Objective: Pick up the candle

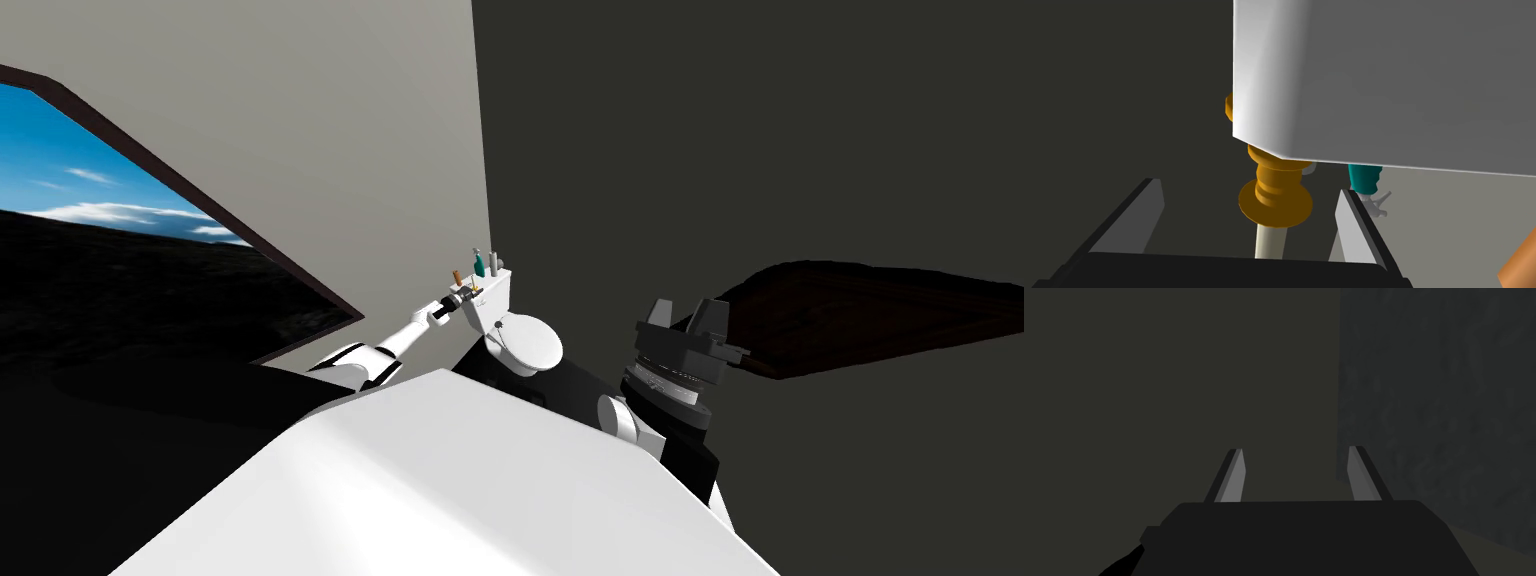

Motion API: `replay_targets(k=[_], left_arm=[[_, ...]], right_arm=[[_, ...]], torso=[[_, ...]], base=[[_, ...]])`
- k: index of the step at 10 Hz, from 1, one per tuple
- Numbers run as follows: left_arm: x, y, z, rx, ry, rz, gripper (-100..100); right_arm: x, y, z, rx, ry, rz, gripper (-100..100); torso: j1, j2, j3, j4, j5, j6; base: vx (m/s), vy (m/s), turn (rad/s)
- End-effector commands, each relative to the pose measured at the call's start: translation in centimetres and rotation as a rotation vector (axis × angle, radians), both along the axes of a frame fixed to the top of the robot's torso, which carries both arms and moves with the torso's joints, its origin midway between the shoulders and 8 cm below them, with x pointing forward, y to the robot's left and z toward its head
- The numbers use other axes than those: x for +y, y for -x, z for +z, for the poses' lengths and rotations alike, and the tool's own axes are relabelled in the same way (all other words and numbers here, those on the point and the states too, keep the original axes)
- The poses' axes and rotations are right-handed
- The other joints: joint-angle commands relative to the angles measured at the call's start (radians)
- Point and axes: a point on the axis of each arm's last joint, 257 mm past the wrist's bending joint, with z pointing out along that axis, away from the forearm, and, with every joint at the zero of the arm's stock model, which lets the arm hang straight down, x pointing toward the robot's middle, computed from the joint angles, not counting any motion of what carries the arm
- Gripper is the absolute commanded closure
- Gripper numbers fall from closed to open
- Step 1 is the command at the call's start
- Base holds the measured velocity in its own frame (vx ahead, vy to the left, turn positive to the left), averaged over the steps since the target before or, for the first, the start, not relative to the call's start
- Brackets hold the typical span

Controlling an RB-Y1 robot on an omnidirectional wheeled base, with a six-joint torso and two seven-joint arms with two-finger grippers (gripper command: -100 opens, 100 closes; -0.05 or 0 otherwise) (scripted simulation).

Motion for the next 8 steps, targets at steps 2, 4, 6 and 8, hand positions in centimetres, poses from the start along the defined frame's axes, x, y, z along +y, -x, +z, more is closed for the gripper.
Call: replay_targets(k=[2, 4, 6, 8], left_arm=[[-0.3, -1.1, 0.5, -0.006, -0.002, -0.023, -100], [0.7, -2.4, 0.9, -0.004, -0.002, 0.0, -100], [0.8, -3.1, 1.2, -0.003, -0.006, -0.016, -100], [1.1, -4.2, 2.2, -0.013, -0.005, -0.005, -100]], right_arm=[[0.0, 0.0, 0.0, 0.0, 0.0, 0.0, 0], [0.0, 0.0, 0.0, 0.0, 0.0, 0.0, 0], [0.0, 0.0, 0.0, 0.0, 0.0, 0.0, 0], [0.0, 0.0, 0.0, 0.0, 0.0, 0.0, 0]], torso=[[0.001, -0.001, -0.001, 0.0, 0.0, 0.0], [-0.001, 0.001, 0.001, 0.0, 0.0, 0.0], [0.001, -0.001, -0.001, 0.0, 0.0, 0.0], [-0.001, 0.001, 0.001, 0.0, 0.0, 0.0]], base=[[-0.024, -0.011, 0.03], [-0.048, -0.033, 0.012], [-0.026, -0.018, 0.026], [-0.051, -0.033, 0.017]])
